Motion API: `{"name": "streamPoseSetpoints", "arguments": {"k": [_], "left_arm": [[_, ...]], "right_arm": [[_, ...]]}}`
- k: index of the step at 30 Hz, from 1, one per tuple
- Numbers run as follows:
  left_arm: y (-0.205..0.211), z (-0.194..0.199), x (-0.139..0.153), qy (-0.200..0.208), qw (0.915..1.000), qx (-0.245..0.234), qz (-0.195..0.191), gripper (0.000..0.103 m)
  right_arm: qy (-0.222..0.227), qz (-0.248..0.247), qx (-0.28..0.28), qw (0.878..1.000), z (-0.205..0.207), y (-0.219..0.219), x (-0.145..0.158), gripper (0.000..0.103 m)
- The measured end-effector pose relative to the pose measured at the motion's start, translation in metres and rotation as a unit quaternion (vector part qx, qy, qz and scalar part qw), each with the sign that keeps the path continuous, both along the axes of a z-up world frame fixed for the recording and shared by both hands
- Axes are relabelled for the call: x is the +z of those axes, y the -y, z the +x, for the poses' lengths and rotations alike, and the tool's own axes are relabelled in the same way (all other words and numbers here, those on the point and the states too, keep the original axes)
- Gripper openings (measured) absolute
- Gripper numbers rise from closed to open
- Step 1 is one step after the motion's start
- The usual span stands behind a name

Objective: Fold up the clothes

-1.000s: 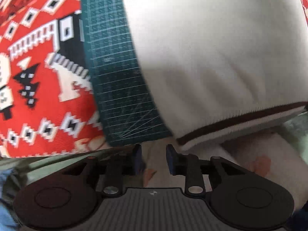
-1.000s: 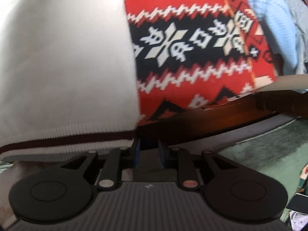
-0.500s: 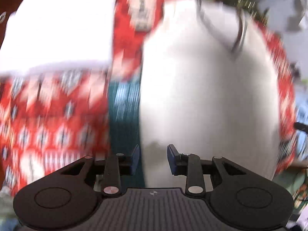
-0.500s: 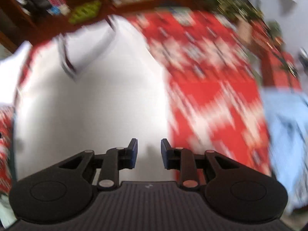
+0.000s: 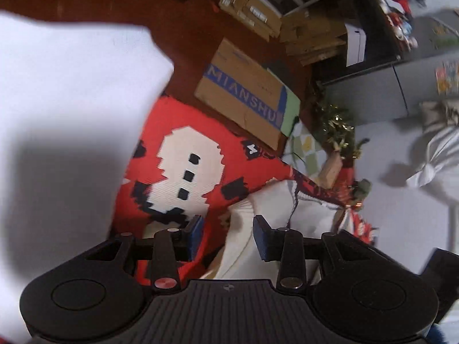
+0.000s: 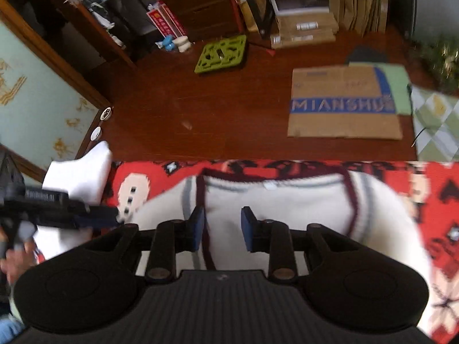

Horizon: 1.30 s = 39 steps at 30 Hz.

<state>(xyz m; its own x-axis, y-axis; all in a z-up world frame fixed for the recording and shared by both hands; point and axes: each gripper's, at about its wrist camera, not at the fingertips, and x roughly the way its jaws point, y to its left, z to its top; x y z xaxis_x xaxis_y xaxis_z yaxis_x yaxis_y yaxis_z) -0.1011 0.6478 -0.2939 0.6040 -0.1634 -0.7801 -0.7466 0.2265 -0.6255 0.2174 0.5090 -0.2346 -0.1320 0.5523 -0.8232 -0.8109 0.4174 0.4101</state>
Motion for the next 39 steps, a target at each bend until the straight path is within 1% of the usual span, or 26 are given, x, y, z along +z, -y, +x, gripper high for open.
{"name": "streamPoseSetpoints", "arguments": {"k": [1, 2, 5, 7, 9, 12, 13, 15, 19, 20, 22, 24, 25, 26, 27, 28, 29, 31, 32, 33, 34, 36, 39], "left_arm": [[-0.002, 0.0, -0.009, 0.01, 0.9996, 0.01, -0.026, 0.038], [-0.003, 0.0, -0.015, 0.019, 0.9986, 0.021, -0.044, 0.038], [-0.002, 0.001, -0.025, 0.049, 0.9947, 0.038, -0.082, 0.037], [0.001, 0.001, -0.028, 0.076, 0.9907, 0.043, -0.105, 0.037], [0.007, 0.007, -0.03, 0.083, 0.9897, 0.024, -0.115, 0.037], [0.015, 0.015, -0.033, 0.074, 0.9906, -0.007, -0.115, 0.037], [0.018, 0.018, -0.034, 0.073, 0.9908, -0.016, -0.113, 0.037], [0.024, 0.025, -0.034, 0.074, 0.9909, -0.035, -0.107, 0.037], [0.033, 0.037, -0.031, 0.083, 0.9904, -0.061, -0.092, 0.038], [0.035, 0.038, -0.03, 0.088, 0.99, -0.064, -0.09, 0.038], [0.037, 0.041, -0.028, 0.099, 0.989, -0.07, -0.084, 0.043], [0.04, 0.041, -0.028, 0.108, 0.9881, -0.071, -0.084, 0.043], [0.043, 0.043, -0.028, 0.106, 0.9879, -0.075, -0.086, 0.043], [0.046, 0.044, -0.029, 0.103, 0.9877, -0.079, -0.087, 0.043], [0.05, 0.047, -0.028, 0.1, 0.9876, -0.089, -0.082, 0.043], [0.054, 0.05, -0.027, 0.096, 0.9874, -0.1, -0.076, 0.043], [0.059, 0.054, -0.026, 0.092, 0.9871, -0.111, -0.069, 0.043], [0.067, 0.059, -0.024, 0.09, 0.9857, -0.128, -0.062, 0.043], [0.07, 0.061, -0.023, 0.089, 0.9854, -0.133, -0.057, 0.043], [0.073, 0.062, -0.021, 0.088, 0.9851, -0.138, -0.052, 0.043], [0.075, 0.063, -0.02, 0.086, 0.9848, -0.143, -0.047, 0.043], [0.077, 0.062, -0.016, 0.088, 0.9849, -0.144, -0.037, 0.043], [0.075, 0.058, -0.012, 0.099, 0.9864, -0.128, -0.03, 0.043]], "right_arm": [[-0.021, -0.002, -0.009, 1.0, 0.005, -0.008, -0.01, 0.031], [-0.043, 0.0, -0.021, 0.999, 0.009, -0.015, -0.014, 0.032], [-0.087, 0.004, -0.042, 0.995, 0.017, -0.031, -0.026, 0.032], [-0.102, -0.001, -0.044, 0.994, 0.021, -0.042, -0.04, 0.032], [-0.099, -0.006, -0.034, 0.994, 0.02, -0.049, -0.048, 0.032], [-0.086, -0.013, -0.019, 0.996, 0.019, -0.058, -0.058, 0.032], [-0.081, -0.011, -0.016, 0.997, 0.018, -0.058, -0.06, 0.03], [-0.068, -0.008, -0.004, 0.998, 0.016, -0.058, -0.065, 0.0], [-0.049, -0.013, 0.007, 0.999, 0.011, -0.039, -0.062, 0.0], [-0.056, -0.013, 0.001, 0.998, 0.011, -0.031, -0.061, 0.0], [-0.069, -0.013, -0.01, 0.998, 0.012, -0.015, -0.058, 0.0], [-0.076, 0.0, -0.022, 0.997, 0.013, -0.004, -0.056, 0.0], [-0.083, 0.008, -0.027, 0.996, 0.015, -0.003, -0.056, 0.003], [-0.091, 0.015, -0.032, 0.995, 0.017, -0.004, -0.056, 0.013], [-0.098, 0.021, -0.037, 0.994, 0.019, -0.005, -0.056, 0.03], [-0.1, 0.027, -0.039, 0.994, 0.021, -0.008, -0.056, 0.034], [-0.093, 0.031, -0.035, 0.995, 0.021, -0.011, -0.054, 0.035], [-0.08, 0.026, -0.015, 0.996, 0.018, -0.021, -0.055, 0.035], [-0.074, 0.02, -0.004, 0.997, 0.017, -0.025, -0.057, 0.031], [-0.067, 0.014, 0.007, 0.998, 0.015, -0.027, -0.057, 0.015], [-0.055, 0.008, 0.015, 0.998, 0.012, -0.027, -0.056, 0.009], [-0.04, 0.004, 0.022, 0.999, 0.009, -0.023, -0.054, 0.008], [-0.051, 0.002, 0.001, 0.999, 0.012, -0.004, -0.054, 0.008]]}}
